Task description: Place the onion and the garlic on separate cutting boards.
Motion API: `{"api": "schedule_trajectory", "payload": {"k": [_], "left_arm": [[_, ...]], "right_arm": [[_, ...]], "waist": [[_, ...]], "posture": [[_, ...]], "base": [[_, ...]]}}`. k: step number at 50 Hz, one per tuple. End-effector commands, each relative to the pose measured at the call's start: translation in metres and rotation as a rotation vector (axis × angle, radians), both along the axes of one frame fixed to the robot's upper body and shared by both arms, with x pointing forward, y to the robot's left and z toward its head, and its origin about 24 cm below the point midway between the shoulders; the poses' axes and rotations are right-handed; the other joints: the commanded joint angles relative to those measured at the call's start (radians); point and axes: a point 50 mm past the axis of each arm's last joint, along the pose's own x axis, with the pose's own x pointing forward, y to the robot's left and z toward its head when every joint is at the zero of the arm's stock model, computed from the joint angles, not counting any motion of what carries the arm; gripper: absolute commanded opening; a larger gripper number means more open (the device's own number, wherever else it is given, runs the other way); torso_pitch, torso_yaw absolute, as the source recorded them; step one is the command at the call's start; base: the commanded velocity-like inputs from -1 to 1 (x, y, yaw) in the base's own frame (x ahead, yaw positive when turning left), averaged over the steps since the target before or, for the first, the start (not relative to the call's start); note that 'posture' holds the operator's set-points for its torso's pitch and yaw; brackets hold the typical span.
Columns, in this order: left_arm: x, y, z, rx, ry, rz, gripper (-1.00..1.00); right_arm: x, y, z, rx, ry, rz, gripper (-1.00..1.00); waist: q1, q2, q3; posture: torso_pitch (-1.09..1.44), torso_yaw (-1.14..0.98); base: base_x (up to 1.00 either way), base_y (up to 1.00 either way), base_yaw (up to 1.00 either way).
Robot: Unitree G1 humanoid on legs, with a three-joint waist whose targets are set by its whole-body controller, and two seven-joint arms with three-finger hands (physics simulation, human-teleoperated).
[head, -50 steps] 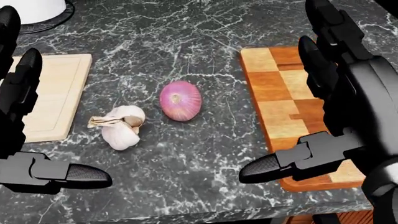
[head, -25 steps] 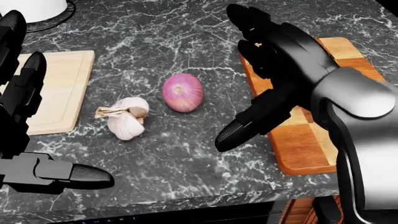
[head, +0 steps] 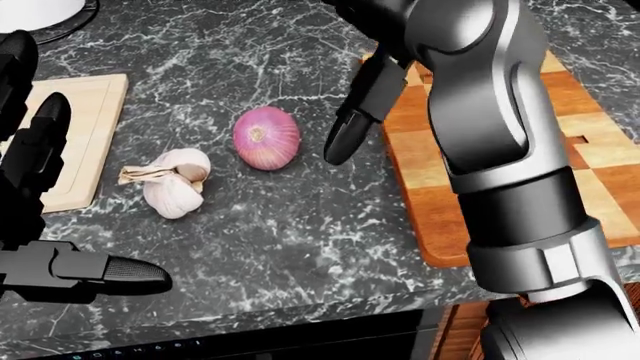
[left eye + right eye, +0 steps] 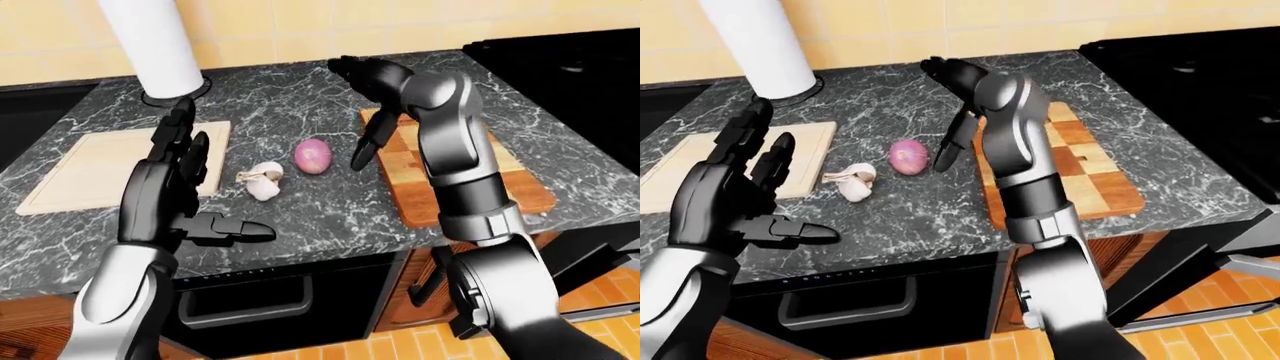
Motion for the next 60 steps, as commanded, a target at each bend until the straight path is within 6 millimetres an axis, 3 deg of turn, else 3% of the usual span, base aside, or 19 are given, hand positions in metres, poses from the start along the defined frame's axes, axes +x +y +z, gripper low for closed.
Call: {"api": "schedule_trajectory", "payload": {"k": [1,18,21,30,36,46,60], "left_arm": [[-0.004,0.000,0.012,0.012,-0.080,0.003,1.00],[-0.005,0.001,0.012,0.010,-0.082,0.009,1.00],[-0.005,0.002,0.012,0.010,-0.083,0.011,1.00],[-0.005,0.004,0.011,0.007,-0.083,0.013,1.00],[-0.005,0.002,0.011,0.010,-0.084,0.011,1.00],[-0.006,0.003,0.012,0.008,-0.087,0.013,1.00],[-0.007,0.007,0.012,0.002,-0.088,0.018,1.00]], "right_arm": [[-0.008,0.008,0.027,-0.027,-0.115,0.025,0.90],[-0.023,0.047,0.012,-0.125,-0.142,0.137,0.51],[-0.025,0.051,0.009,-0.142,-0.141,0.154,0.36],[-0.023,0.047,0.007,-0.173,-0.146,0.145,0.36],[-0.023,0.044,0.011,-0.292,-0.262,0.159,0.36],[-0.029,0.055,0.005,-0.461,-0.420,0.224,0.34],[-0.024,0.072,-0.002,-0.536,-0.467,0.267,0.29]], "waist": [[0.001,0.001,-0.026],[-0.003,0.007,-0.025],[-0.003,0.008,-0.025],[-0.002,0.008,-0.024],[-0.001,0.007,-0.022],[-0.002,0.006,-0.021],[-0.004,0.006,-0.022]], "posture": [[0.00,0.00],[0.00,0.00],[0.00,0.00],[0.00,0.00],[0.00,0.00],[0.00,0.00],[0.00,0.00]], "base": [[0.00,0.00,0.00],[0.00,0.00,0.00],[0.00,0.00,0.00],[0.00,0.00,0.00],[0.00,0.00,0.00],[0.00,0.00,0.00],[0.00,0.00,0.00]]}}
